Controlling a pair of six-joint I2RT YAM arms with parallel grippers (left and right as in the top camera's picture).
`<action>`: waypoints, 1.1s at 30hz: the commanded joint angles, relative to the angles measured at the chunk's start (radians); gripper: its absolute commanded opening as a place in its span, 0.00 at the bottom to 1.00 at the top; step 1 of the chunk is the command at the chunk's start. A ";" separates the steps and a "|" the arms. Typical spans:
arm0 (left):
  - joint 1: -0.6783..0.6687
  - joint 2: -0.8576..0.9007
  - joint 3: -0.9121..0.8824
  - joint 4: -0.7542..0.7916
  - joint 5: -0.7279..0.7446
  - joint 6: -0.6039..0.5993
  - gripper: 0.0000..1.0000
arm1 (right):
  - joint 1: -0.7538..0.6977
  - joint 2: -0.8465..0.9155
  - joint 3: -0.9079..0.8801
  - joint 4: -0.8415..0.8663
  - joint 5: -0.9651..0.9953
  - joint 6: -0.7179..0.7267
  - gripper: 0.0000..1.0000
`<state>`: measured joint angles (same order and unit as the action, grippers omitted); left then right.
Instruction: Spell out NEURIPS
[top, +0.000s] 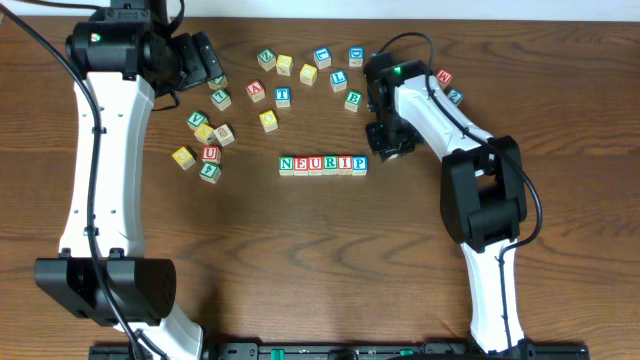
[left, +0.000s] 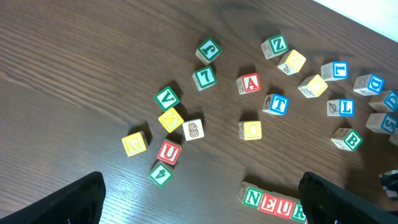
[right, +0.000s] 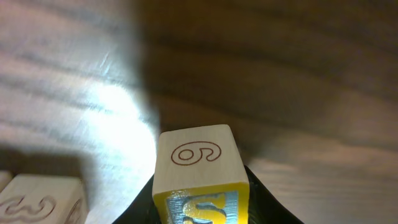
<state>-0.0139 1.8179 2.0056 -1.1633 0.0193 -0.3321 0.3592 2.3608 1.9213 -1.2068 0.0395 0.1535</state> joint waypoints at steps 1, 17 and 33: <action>0.004 0.008 -0.006 -0.003 -0.013 0.010 0.98 | 0.026 0.001 -0.005 -0.018 -0.062 0.059 0.25; 0.004 0.008 -0.006 -0.003 -0.013 0.010 0.98 | 0.024 0.001 0.006 -0.080 -0.075 0.100 0.36; 0.004 0.008 -0.006 -0.003 -0.013 0.010 0.98 | -0.022 0.001 0.274 -0.231 -0.065 0.028 0.42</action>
<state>-0.0139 1.8179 2.0056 -1.1637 0.0196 -0.3321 0.3676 2.3627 2.1418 -1.4254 -0.0307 0.2077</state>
